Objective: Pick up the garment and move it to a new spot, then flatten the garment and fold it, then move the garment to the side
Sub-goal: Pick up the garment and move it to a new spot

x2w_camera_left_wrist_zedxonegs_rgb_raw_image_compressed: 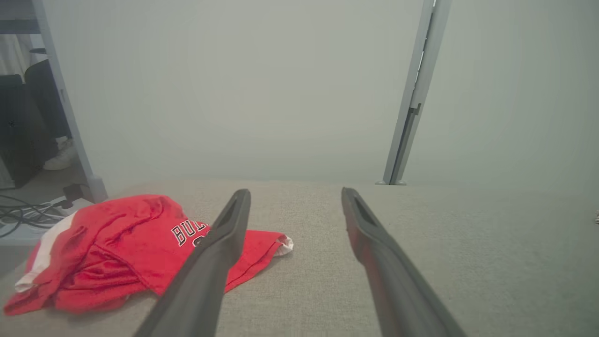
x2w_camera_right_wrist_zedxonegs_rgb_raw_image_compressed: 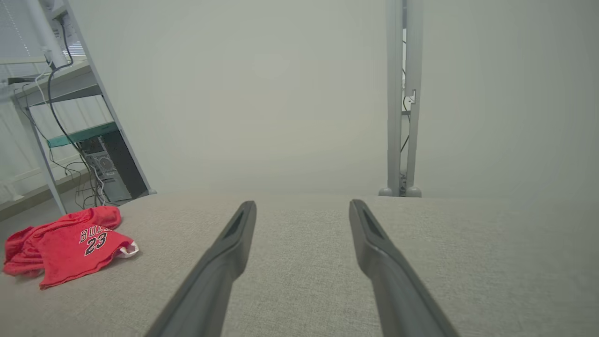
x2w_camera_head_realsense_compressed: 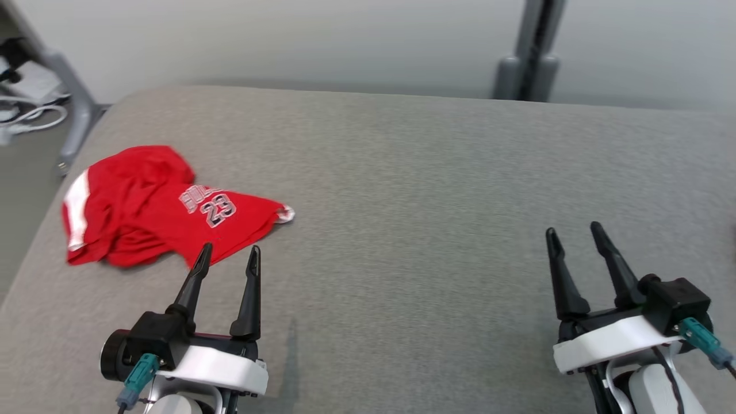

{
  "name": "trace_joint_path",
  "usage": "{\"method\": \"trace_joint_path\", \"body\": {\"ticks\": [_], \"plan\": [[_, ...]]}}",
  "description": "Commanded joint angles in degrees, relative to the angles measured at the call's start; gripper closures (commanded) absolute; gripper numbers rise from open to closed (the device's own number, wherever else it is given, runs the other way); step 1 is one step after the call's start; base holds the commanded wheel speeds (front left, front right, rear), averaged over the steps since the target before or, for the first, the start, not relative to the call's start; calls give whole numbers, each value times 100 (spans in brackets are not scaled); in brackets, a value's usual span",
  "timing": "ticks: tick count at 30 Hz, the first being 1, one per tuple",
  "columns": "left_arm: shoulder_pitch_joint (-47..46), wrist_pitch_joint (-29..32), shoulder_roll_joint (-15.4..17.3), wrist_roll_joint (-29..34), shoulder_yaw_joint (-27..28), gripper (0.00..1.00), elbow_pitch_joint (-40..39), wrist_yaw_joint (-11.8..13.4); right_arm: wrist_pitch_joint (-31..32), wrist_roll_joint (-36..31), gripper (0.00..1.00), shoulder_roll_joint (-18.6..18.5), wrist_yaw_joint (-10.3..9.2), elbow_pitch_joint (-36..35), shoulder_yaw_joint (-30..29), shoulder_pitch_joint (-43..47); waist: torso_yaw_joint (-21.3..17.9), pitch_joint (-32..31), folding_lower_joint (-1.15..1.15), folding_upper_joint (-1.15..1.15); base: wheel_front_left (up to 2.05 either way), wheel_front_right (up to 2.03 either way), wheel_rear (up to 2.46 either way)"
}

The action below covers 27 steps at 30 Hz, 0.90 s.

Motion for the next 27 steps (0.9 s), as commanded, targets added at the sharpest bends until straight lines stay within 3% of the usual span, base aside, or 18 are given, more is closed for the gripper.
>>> {"method": "trace_joint_path", "body": {"ticks": [1, 14, 27], "plan": [[55, -20, 23, 60, 42, 0, 10, -16, -2, 51, 0, -49, -3, 19, 69, 9, 339, -31, 0, 0, 0, 0, 0], [354, -20, 24, 103, 253, 0, 3, -76, -2, 225, 0, -100, -3, 190, 387, 115, 1349, -410, 0, 0, 0, 0, 0], [492, -20, 23, 78, 301, 0, -28, -72, -2, 248, 0, -68, -3, 259, 445, 181, 1685, -526, 0, 0, 0, 0, 0]]}}
